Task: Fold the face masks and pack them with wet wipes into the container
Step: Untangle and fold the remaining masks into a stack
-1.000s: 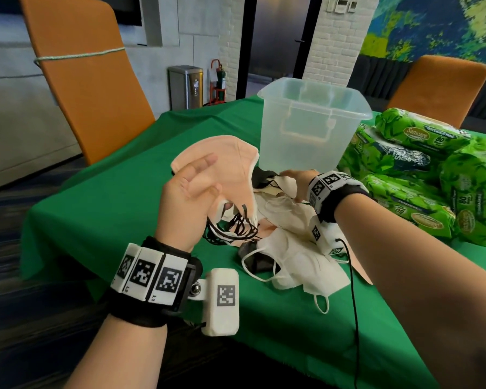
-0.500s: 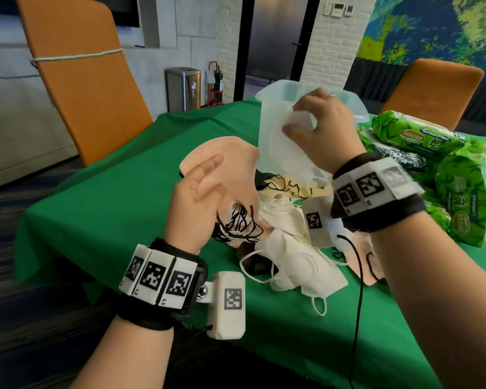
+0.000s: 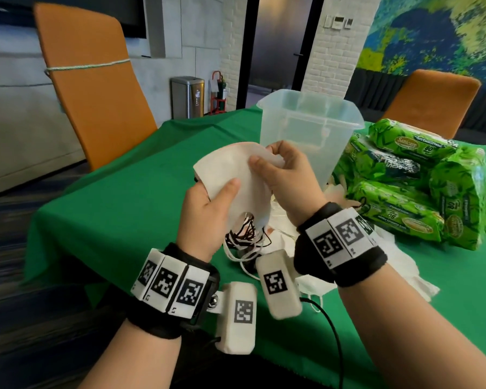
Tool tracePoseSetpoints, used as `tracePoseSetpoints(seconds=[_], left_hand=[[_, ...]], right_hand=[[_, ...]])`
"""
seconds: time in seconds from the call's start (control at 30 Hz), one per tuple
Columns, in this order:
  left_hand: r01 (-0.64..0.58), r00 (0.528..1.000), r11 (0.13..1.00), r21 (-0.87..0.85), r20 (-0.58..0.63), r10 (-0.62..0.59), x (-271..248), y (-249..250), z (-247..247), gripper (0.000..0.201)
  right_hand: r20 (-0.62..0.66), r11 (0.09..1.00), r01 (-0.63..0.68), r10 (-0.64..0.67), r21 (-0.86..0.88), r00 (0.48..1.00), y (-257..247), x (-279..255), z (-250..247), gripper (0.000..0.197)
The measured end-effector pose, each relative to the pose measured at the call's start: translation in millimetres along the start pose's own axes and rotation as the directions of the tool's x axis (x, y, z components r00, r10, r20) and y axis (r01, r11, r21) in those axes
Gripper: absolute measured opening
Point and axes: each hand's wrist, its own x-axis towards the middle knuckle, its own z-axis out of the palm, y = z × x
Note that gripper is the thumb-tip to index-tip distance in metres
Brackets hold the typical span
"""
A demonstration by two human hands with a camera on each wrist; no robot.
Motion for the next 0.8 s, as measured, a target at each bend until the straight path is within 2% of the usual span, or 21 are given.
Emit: tracePoseSetpoints(seconds=[0.07, 0.2, 0.3, 0.37, 0.47, 0.53, 0.6, 0.67, 0.8], left_hand=[[-0.006, 1.000, 0.999, 0.038, -0.017, 0.007, 1.1, -3.1, -2.0, 0.017], [-0.071, 0.997, 0.995, 0.075, -0.014, 0.073, 2.0, -0.5, -2.3, 0.014], [-0.080, 0.996, 0.994, 0.075, -0.021, 0.081, 3.7, 0.1, -2.5, 0.021], [-0.103, 0.995, 0.994, 0.047, -0.014, 0.103, 4.0, 1.9, -1.8, 0.045], [-0.183, 0.983, 0.980, 0.080, 0.008, 0.183, 5.3, 2.2, -4.6, 0.090], [-0.254, 0.967, 0.960, 0.117, 0.034, 0.252, 6.0, 3.8, -5.7, 0.101], [-0.316, 0.948, 0.933, 0.174, 0.040, 0.314, 7.2, 2.2, -7.0, 0.098], [-0.323, 0.946, 0.927, 0.193, 0.050, 0.319, 7.9, 0.9, -8.2, 0.086], [-0.242, 0.969, 0.941, 0.237, 0.115, 0.220, 9.7, -1.3, -12.6, 0.042]], right_hand=[[-0.017, 0.992, 0.060, -0.062, -0.110, 0.998, 0.5, 1.6, 0.2, 0.028], [-0.059, 0.978, 0.095, -0.107, -0.188, 0.992, 2.1, 8.3, -3.3, 0.029], [0.017, 0.989, 0.098, -0.096, -0.113, 0.995, 0.2, 10.8, -7.4, 0.027], [0.075, 0.992, 0.112, -0.108, -0.055, 0.991, -1.4, 12.6, -10.6, 0.027], [0.089, 0.988, 0.134, -0.126, -0.080, 0.988, -1.5, 16.1, -12.5, 0.028], [0.088, 0.988, 0.131, -0.123, -0.088, 0.988, 0.2, 18.3, -12.7, 0.028], [0.083, 0.991, 0.119, -0.114, -0.057, 0.990, 2.1, 20.8, -13.1, 0.028], [0.093, 0.994, 0.104, -0.102, -0.020, 0.990, 3.2, 21.6, -13.0, 0.027], [0.166, 0.999, 0.053, -0.052, 0.004, 0.985, 6.3, 26.8, -14.7, 0.022]])
